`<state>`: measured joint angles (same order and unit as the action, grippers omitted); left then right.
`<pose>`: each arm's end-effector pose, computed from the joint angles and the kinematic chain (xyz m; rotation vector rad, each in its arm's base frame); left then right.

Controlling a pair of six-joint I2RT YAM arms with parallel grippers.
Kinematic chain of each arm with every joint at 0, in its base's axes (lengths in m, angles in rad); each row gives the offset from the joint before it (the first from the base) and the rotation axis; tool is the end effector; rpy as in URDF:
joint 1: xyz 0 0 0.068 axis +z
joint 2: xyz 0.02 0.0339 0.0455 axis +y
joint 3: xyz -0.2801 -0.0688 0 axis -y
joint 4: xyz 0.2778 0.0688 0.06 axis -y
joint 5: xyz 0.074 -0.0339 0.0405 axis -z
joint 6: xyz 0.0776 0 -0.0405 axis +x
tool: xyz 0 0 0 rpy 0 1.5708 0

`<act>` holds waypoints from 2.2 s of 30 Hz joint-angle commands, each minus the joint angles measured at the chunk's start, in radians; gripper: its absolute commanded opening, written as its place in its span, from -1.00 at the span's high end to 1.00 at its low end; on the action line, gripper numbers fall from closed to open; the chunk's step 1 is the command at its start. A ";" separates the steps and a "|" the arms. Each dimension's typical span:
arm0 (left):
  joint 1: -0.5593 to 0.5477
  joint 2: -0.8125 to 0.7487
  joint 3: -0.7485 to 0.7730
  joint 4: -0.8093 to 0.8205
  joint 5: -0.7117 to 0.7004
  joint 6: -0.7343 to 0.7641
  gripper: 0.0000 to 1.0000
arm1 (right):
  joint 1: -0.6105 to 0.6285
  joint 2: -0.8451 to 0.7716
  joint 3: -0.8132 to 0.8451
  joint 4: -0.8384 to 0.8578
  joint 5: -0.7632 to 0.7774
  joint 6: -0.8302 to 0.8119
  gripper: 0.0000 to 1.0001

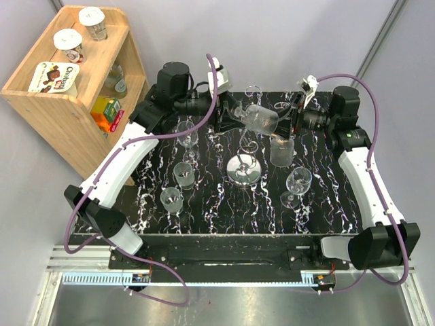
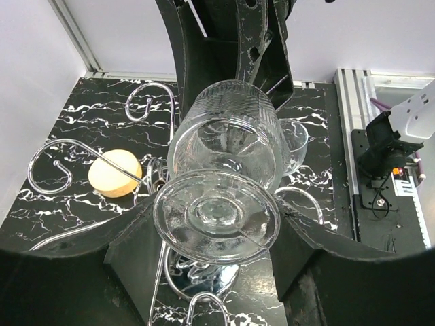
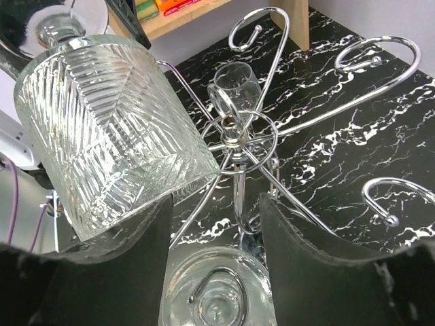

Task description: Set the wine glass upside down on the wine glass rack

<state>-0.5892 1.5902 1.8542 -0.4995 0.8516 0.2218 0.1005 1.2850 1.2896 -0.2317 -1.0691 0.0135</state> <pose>0.2998 -0.2706 0.4948 1.2533 1.3482 -1.0225 0.3185 0.1005 0.4185 -0.8326 1.5856 1.0311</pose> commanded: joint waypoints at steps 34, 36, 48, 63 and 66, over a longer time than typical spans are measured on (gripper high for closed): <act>0.017 -0.035 0.030 0.061 0.001 0.031 1.00 | 0.021 -0.075 0.255 -0.488 0.189 -0.418 -0.72; 0.019 -0.029 0.042 0.062 -0.002 0.027 1.00 | 0.021 -0.069 0.277 -0.491 0.167 -0.411 -0.77; 0.014 0.033 0.151 0.075 0.055 -0.053 1.00 | 0.082 0.003 0.441 -0.610 0.159 -0.484 -0.99; -0.023 0.019 0.172 0.047 0.096 -0.076 1.00 | 0.200 0.085 0.522 -0.686 0.239 -0.581 -0.99; -0.026 0.014 0.174 0.045 0.101 -0.081 1.00 | 0.208 0.083 0.505 -0.679 0.254 -0.584 -0.99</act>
<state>-0.6083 1.6432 1.9671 -0.5301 0.9112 0.1566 0.2909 1.3697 1.7695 -0.8989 -0.8459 -0.5449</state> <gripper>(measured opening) 0.612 0.993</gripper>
